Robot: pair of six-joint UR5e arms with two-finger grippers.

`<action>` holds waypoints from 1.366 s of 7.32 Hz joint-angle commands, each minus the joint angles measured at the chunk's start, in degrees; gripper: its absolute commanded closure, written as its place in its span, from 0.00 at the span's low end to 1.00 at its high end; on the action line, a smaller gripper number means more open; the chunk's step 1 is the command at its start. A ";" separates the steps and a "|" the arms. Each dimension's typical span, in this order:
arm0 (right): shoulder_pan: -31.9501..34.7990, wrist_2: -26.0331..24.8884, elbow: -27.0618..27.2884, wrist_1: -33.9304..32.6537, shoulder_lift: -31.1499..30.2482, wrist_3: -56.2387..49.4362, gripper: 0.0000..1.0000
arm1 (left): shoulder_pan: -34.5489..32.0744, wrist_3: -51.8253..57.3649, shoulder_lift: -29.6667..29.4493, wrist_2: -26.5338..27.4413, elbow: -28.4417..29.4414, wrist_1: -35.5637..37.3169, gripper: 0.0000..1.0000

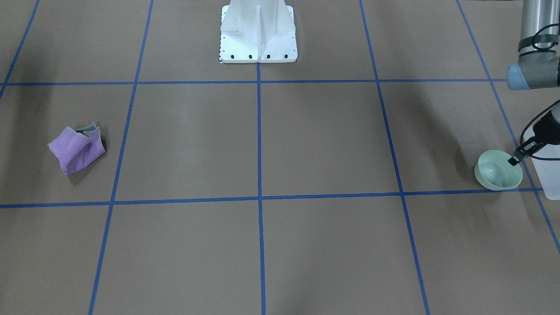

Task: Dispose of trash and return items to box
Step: 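Lift the green bowl with the left gripper and place it in the clear bin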

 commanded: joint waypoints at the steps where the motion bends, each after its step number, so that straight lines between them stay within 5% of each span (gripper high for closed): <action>1: 0.03 0.06 0.00 0.00 -0.02 0.00 0.00 | -0.33 -1.78 0.43 -1.16 -3.98 0.70 1.00; 5: -0.06 0.06 0.44 0.00 -0.02 0.09 0.00 | -12.34 5.03 0.96 -14.66 -5.93 2.80 1.00; 9: -0.06 0.50 0.53 0.00 0.15 0.17 0.00 | -30.27 49.63 0.18 -15.85 -5.31 32.01 1.00; 10: -0.23 0.50 0.53 0.00 0.15 0.26 0.00 | -32.21 53.81 0.17 -15.93 -1.39 31.99 1.00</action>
